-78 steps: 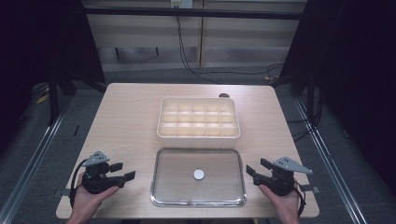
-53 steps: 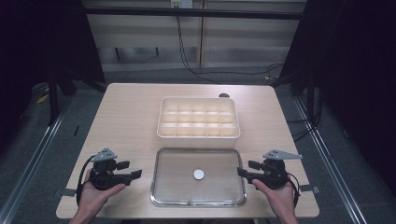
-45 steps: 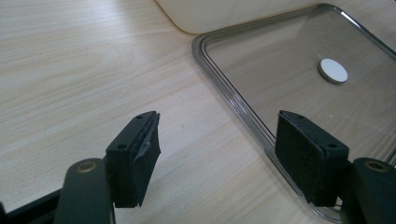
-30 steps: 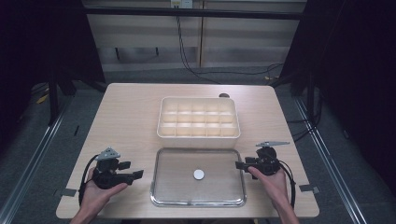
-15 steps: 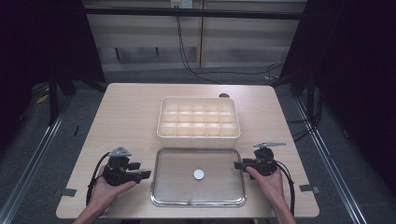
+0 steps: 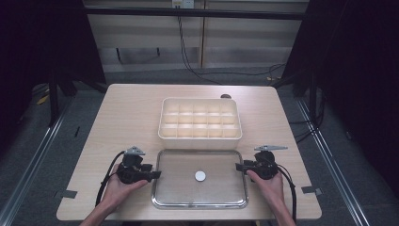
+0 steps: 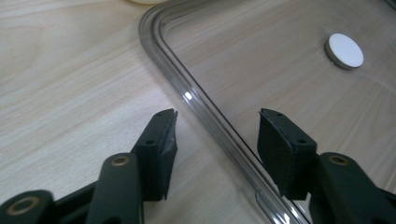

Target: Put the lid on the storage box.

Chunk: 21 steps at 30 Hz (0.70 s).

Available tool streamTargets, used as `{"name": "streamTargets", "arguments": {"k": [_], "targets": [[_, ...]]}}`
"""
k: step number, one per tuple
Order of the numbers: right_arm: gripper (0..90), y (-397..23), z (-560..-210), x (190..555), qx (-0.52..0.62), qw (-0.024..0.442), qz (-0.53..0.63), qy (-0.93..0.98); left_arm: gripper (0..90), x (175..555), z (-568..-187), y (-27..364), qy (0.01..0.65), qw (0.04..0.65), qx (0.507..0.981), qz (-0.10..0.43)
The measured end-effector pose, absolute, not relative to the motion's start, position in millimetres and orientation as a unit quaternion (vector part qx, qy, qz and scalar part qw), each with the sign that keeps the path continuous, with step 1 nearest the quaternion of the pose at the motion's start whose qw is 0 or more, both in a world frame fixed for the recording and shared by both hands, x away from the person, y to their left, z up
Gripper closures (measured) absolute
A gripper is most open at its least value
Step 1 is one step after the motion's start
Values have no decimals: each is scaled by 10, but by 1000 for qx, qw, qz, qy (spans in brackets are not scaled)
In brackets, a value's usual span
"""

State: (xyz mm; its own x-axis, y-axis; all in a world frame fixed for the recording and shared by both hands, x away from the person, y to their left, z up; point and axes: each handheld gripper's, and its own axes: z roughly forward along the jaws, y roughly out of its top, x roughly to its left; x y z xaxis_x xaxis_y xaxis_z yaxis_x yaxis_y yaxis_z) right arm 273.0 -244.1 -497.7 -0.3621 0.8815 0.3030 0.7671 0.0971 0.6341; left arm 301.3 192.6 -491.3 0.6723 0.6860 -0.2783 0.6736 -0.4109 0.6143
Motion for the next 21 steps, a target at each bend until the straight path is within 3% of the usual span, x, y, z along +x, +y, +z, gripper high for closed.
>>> {"name": "streamTargets", "arguments": {"k": [11, 21], "targets": [[553, -2471, -5018, 2733, 584, 46, 404, 702, 596, 2968, -4907, 1854, 381, 349, 856, 33], [571, -2615, -5105, 2718, 625, -23, 456, 633, 609, 2969, -4907, 1854, 385, 349, 854, 35]]}}
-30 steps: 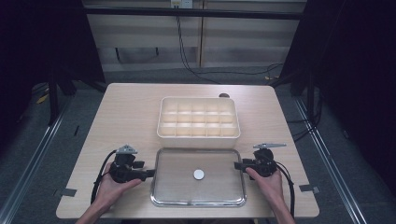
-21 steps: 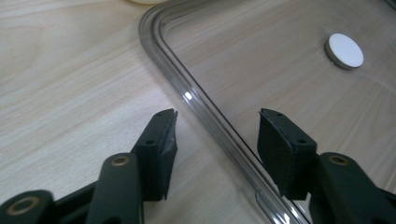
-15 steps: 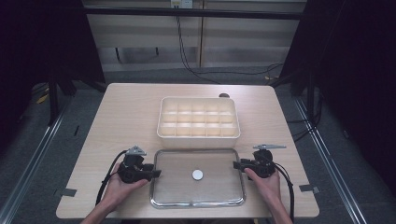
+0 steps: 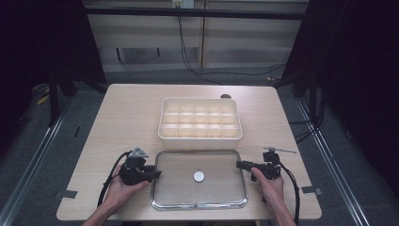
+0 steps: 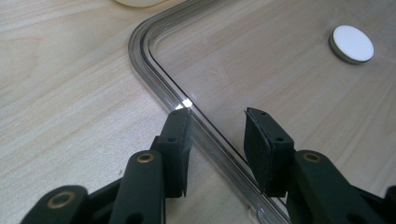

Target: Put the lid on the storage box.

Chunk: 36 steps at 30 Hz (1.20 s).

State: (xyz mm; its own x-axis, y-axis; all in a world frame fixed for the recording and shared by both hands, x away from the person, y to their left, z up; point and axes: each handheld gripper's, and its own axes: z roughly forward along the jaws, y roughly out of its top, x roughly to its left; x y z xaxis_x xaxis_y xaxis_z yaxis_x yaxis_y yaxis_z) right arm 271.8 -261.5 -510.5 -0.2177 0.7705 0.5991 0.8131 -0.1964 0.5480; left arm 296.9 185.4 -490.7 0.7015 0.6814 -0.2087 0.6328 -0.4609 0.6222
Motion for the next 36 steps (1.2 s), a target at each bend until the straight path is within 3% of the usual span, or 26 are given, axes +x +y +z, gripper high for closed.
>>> {"name": "streamTargets", "arguments": {"k": [6, 8, 15, 23, 28, 36], "targets": [[572, -2650, -5135, 2697, -629, 46, -468, -619, 607, 2966, -4909, 1854, 385, 350, 853, 34], [588, -2635, -5169, 2695, -625, 72, -480, -611, 606, 2963, -4910, 1847, 385, 351, 853, 34], [577, -2585, -5137, 2694, -612, 62, -468, -635, 583, 2968, -4912, 1852, 387, 353, 851, 29], [576, -2535, -5143, 2685, -575, 103, -467, -664, 576, 2968, -4914, 1850, 390, 354, 849, 34], [605, -2530, -5125, 2691, -574, 98, -468, -665, 566, 2974, -4919, 1860, 390, 357, 848, 31], [658, -2538, -5017, 2638, -561, 70, -495, -660, 479, 2978, -4923, 1873, 390, 364, 845, 17]]}}
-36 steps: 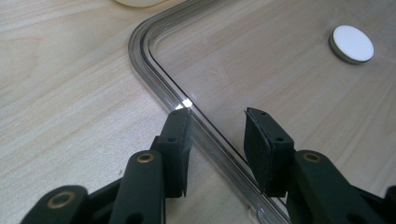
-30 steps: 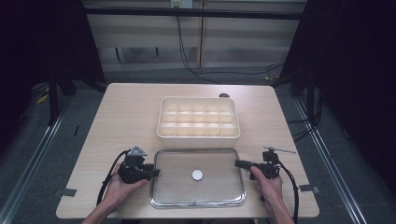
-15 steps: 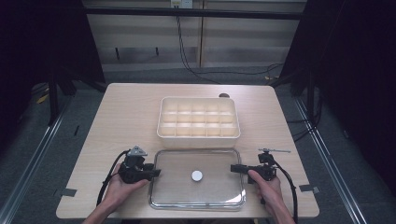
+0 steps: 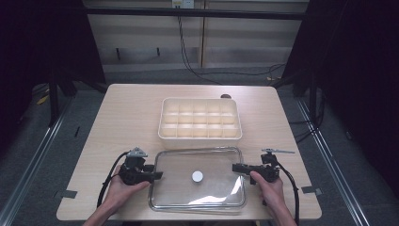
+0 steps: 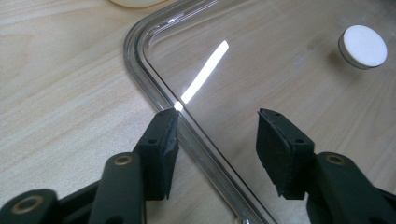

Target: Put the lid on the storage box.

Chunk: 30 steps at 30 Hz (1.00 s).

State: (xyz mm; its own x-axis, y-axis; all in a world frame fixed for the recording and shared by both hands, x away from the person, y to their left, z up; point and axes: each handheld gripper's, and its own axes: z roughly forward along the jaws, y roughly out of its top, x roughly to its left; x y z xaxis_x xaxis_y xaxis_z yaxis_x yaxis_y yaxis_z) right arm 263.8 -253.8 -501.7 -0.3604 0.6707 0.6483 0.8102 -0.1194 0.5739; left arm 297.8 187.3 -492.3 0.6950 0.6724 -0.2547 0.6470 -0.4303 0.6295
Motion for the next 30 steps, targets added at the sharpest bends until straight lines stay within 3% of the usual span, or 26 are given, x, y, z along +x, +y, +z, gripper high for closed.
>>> {"name": "streamTargets", "arguments": {"k": [6, 9, 15, 19, 30], "targets": [[713, -2557, -5036, 2631, -564, 58, -475, -673, 360, 2978, -4922, 1913, 408, 360, 839, 32], [714, -2565, -5053, 2641, -560, 72, -486, -667, 419, 3004, -4931, 2002, 409, 370, 834, 17], [682, -2544, -5036, 2649, -549, 83, -504, -661, 438, 3025, -4941, 2028, 415, 379, 827, 8], [646, -2437, -5040, 2675, -540, 90, -499, -672, 427, 3016, -4936, 1996, 410, 377, 830, 9], [683, -2466, -4961, 2650, -508, 79, -536, -670, 377, 3018, -4953, 2034, 417, 391, 821, -8]]}}
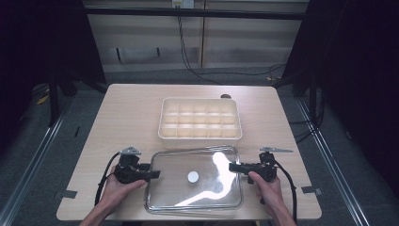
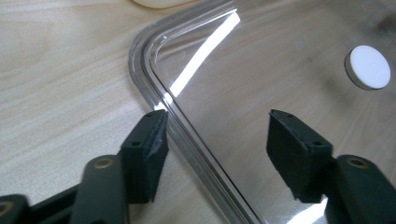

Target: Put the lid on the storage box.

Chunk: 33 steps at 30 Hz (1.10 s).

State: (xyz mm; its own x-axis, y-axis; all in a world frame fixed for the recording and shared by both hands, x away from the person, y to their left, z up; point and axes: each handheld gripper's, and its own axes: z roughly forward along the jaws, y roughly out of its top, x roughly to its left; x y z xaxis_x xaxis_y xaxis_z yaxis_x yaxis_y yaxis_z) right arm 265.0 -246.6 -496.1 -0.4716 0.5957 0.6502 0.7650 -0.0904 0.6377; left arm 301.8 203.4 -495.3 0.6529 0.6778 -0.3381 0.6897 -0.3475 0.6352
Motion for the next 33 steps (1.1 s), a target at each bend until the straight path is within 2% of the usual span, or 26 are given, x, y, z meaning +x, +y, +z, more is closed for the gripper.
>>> {"name": "streamTargets", "arguments": {"k": [15, 17, 21, 33], "targets": [[696, -2489, -4949, 2634, -501, 77, -547, -666, 331, 3020, -4956, 2056, 422, 396, 816, -18], [695, -2489, -4950, 2633, -502, 77, -547, -666, 385, 3018, -4956, 2050, 416, 394, 819, -17], [695, -2494, -4950, 2637, -503, 77, -545, -666, 425, 3030, -4955, 2071, 417, 396, 818, -24], [665, -2509, -4900, 2636, -528, 50, -522, -668, 486, 3015, -4916, 2062, 406, 413, 814, -34]]}}
